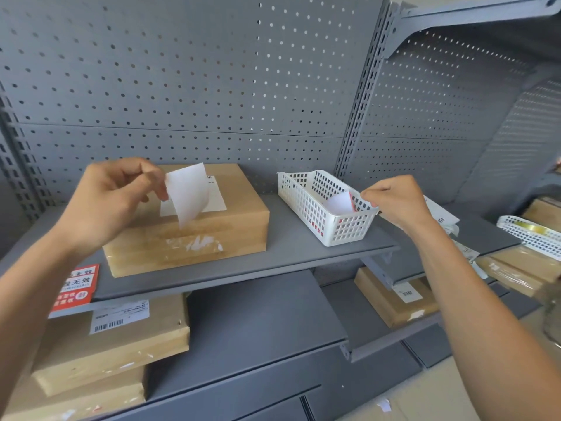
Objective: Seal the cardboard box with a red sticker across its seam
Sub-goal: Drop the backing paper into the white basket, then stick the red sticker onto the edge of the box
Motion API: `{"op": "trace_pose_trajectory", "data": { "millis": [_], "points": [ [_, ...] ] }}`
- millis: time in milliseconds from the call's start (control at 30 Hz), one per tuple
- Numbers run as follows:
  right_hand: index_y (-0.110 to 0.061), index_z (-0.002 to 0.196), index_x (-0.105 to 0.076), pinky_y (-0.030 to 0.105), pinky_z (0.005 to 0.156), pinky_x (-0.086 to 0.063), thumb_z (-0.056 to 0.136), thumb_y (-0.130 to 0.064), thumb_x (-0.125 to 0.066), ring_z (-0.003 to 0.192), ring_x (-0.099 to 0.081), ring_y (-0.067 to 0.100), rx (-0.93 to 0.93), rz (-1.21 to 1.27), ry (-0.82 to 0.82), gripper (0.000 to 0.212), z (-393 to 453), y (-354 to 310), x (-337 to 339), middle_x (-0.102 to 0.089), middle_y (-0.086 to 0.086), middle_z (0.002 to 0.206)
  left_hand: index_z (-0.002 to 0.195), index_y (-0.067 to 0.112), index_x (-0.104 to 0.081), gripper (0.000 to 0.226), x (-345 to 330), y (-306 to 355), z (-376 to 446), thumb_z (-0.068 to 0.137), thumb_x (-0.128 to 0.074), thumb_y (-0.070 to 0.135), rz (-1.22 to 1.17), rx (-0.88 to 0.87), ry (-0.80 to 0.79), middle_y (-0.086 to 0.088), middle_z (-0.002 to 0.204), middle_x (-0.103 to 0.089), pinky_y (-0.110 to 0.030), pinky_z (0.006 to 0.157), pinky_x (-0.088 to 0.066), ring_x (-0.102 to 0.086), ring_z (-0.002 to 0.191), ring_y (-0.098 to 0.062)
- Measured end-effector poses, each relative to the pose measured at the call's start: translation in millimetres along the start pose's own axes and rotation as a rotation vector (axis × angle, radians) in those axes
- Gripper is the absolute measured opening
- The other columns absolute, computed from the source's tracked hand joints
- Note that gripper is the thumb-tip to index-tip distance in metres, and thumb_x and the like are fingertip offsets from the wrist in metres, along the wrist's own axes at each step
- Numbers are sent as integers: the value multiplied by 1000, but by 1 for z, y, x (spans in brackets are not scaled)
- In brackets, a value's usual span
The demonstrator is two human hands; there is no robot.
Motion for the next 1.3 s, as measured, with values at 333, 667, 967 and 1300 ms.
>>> {"op": "trace_pose_trajectory", "data": {
  "millis": [333, 667, 967, 1300],
  "points": [
    [-17, 83, -74, 25, 66, -49, 87, -19, -75, 84, -71, 19, 94, 51, 56, 4, -35, -36, 4, -75, 1, 82, 74, 18, -67, 26, 17, 23, -16, 99, -59, 14, 203, -17, 171, 17, 78, -70, -3, 57, -36, -55, 60, 7],
    [-14, 79, -73, 18, 54, -43, 95, -31, -67, 45, -50, 2, 456, 326, -235, 24, -133, -213, -80, -70, -8, 64, 69, 6, -68, 49, 17, 102, -51, 106, -49, 32, 623, -640, 569, -6, 64, -66, -45, 47, -46, -58, 58, -30],
    [-8, 78, -73, 21, 58, -45, 93, -32, -68, 45, -52, -3, 449, 365, -273, 29, -159, -242, -115, -72, 1, 65, 62, 10, -63, 33, 16, 108, -77, 95, -66, 15, 781, -799, 571, -2, 54, -55, -38, 36, -36, -48, 51, -26],
    [-15, 80, -75, 20, 55, -46, 91, -20, -65, 50, -55, 4, 476, 376, -283, 16, -169, -249, -113, -70, -5, 63, 90, 13, -81, 22, 26, 102, -90, 100, -68, 28, 762, -797, 515, 0, 84, -77, -41, 48, -48, -65, 68, -29]
  ]
}}
Point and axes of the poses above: each hand's wrist, its own z-axis towards the middle knuckle, its own x-axis out of the back of the hand, y = z × x, the point moved 10 cm from there along z, towards the middle knuckle
